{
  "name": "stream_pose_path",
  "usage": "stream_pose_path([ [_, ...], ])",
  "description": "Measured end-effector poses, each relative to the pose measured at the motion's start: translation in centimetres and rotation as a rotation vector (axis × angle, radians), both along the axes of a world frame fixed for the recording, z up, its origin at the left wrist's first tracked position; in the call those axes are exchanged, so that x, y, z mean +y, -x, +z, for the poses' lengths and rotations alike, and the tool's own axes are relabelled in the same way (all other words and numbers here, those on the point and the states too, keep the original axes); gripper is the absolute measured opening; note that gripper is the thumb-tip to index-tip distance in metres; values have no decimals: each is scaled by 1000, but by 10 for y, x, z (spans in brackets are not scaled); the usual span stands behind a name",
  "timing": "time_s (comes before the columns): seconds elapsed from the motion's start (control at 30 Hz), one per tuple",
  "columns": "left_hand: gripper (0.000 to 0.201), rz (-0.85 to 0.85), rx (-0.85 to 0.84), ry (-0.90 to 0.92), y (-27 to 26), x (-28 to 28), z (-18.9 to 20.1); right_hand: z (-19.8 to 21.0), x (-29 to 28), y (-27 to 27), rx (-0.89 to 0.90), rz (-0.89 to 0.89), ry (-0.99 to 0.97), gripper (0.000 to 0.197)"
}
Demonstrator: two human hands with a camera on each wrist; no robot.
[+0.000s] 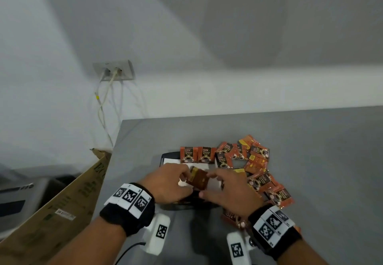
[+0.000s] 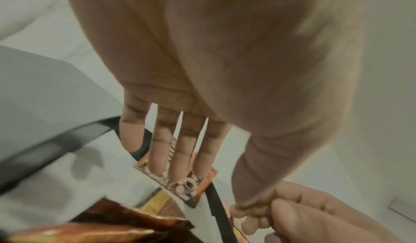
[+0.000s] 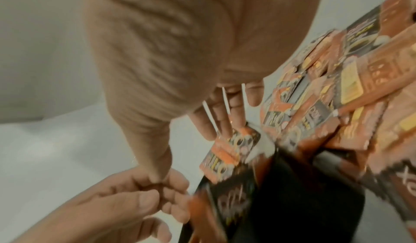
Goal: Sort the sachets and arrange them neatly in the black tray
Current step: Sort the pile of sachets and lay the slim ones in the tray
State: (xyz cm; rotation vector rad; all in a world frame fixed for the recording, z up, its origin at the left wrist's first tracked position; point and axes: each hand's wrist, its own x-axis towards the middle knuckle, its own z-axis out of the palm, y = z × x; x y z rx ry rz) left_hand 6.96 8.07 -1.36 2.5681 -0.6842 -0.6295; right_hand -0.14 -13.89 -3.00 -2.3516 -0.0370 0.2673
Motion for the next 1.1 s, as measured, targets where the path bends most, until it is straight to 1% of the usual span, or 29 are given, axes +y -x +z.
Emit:
stream_pose_path([
  [0.03, 28, 4, -29, 23, -2, -7, 2, 3, -7, -1, -35, -53, -41, 40],
  [0.1, 16, -11, -76, 56, -5, -29, 9, 5, -30, -7, -86, -156, -8, 21],
  [0.17, 15, -43, -95, 96, -8, -58, 13, 1, -58, -14, -57, -269, 65, 16],
  [0.23, 18, -80, -124, 88, -11, -91, 13, -8, -87, -17, 16, -339, 170, 13],
  [0.27, 19, -106, -135, 68, -12, -108, 13, -12, -100, -18, 38, -346, 246, 14],
  [0.3, 21, -137, -139, 40, -13, -124, 11, -17, -111, -17, 44, -341, 309, 19],
  [0.37, 24, -218, -168, -62, -16, -155, 8, -23, -127, -13, 95, -314, 377, 37],
  [0.43, 28, -294, -229, -192, -20, -180, 3, -30, -135, -11, 147, -227, 412, 52],
  [0.53, 28, -385, -240, -311, -25, -204, -11, -44, -139, -15, 115, -85, 450, 55],
  [0.67, 20, -433, -225, -342, -32, -218, -28, -57, -141, -20, 80, -23, 504, 52],
  [0.77, 17, -443, -219, -355, -37, -222, -39, -59, -145, -22, 36, -56, 492, 50],
  [0.8, 20, -444, -218, -364, -39, -222, -43, -58, -146, -23, 45, -64, 485, 45],
  [0.83, 25, -443, -220, -374, -40, -223, -46, -57, -148, -24, 42, -67, 464, 36],
  [0.9, 36, -431, -207, -393, -41, -224, -50, -54, -152, -26, 85, -102, 387, 21],
  [0.97, 47, -435, -183, -424, -42, -224, -52, -47, -158, -26, 134, -130, 331, 19],
  [1.07, 51, -442, -172, -441, -44, -224, -51, -26, -162, -21, 78, -206, 175, 9],
  [1.1, 50, -439, -164, -440, -44, -223, -51, -18, -158, -17, 80, -180, 131, 4],
])
